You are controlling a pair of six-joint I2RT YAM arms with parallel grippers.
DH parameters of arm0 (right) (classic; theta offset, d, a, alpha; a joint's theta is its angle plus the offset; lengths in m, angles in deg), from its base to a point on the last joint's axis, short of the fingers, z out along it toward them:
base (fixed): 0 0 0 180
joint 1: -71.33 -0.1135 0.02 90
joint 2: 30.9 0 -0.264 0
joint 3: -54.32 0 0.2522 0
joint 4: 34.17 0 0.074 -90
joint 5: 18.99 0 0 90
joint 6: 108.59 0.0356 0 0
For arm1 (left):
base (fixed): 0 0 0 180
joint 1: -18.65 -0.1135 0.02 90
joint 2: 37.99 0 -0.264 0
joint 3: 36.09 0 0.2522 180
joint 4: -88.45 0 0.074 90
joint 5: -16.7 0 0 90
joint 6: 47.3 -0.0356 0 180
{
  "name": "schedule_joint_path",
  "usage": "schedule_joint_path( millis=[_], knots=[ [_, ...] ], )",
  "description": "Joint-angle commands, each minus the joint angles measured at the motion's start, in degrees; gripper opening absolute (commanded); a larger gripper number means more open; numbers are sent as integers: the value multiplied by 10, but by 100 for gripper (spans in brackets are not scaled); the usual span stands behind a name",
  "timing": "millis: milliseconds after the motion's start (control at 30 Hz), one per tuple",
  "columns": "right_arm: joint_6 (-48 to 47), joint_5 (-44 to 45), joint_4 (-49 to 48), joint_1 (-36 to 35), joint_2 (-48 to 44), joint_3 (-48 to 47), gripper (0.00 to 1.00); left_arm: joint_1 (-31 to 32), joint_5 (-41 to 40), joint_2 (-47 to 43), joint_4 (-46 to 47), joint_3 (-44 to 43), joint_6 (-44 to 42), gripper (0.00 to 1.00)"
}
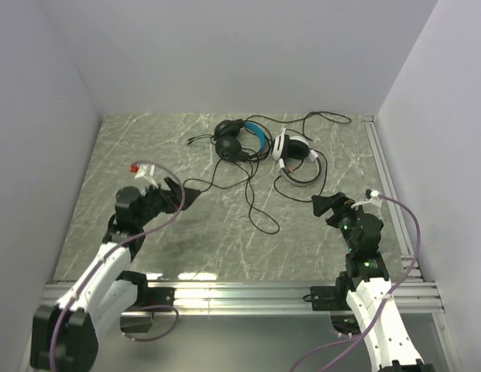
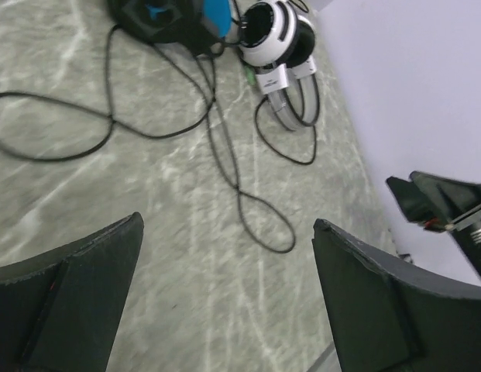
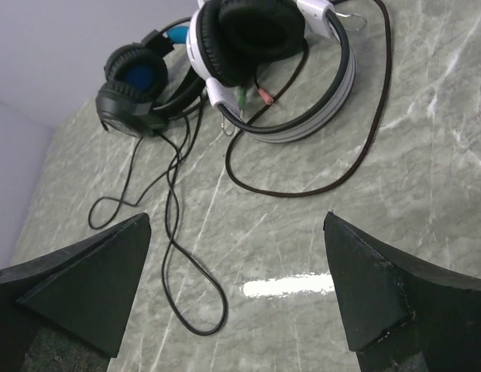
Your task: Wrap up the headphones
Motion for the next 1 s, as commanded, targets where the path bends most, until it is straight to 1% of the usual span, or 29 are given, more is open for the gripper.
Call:
schedule_joint_path(
  millis=[0,33,67,100,133,167,200,233,267,300,333,367,400,467,500,567,600,633,667,700,767,833,967],
  knots=[
    [3,10,-16,2,-9,1,100,49,-53,66,11,-94,27,98],
    [3,10,-16,1,-9,0,100,68,-63,85,0,-134,22,98],
    [3,10,-15,2,-9,0,100,76,-69,104,-6,-156,19,98],
    [3,9,-15,1,-7,0,100,83,-75,149,-11,-178,15,98],
    [3,8,-15,1,-6,-1,100,87,-73,173,-19,-226,8,98],
    [2,8,-15,2,-6,-1,100,98,-72,199,-34,-253,3,97],
    [2,9,-13,2,-9,-1,100,103,-69,253,-47,-309,-2,97],
    [2,10,-13,2,-9,0,100,108,-68,283,-60,-341,-17,96],
    [3,10,-13,2,-9,0,100,118,-67,345,-91,-374,-27,95],
    [3,9,-13,2,-10,1,100,124,-68,376,-110,-408,-37,93],
    [2,9,-14,2,-9,0,100,135,-70,408,-132,-483,-60,91],
    [3,9,-14,2,-9,0,100,140,-73,474,-158,-522,-72,88],
    [2,9,-15,1,-9,-1,100,145,-76,507,-206,-602,-84,86],
    [1,9,-13,2,-9,-1,100,157,-104,572,-263,-684,-116,81],
    [1,9,-13,2,-9,-1,100,161,-119,631,-311,-760,-127,79],
    [1,9,-13,2,-9,0,100,174,-158,684,-347,-827,-153,74],
    [1,9,-13,2,-10,0,100,179,-168,726,-357,-852,-160,72],
    [0,8,-14,1,-9,1,100,187,-175,744,-374,-898,-175,72],
    [1,8,-15,1,-9,0,100,192,-194,774,-380,-917,-181,72],
    [2,8,-16,2,-7,1,100,196,-202,788,-385,-952,-187,72],
    [2,8,-16,1,-5,-1,100,209,-215,828,-406,-987,-209,73],
    [1,7,-17,2,-2,-1,100,222,-224,850,-416,-1025,-231,74],
    [1,4,-18,2,-1,-1,100,248,-269,874,-409,-1038,-265,76]
  ],
)
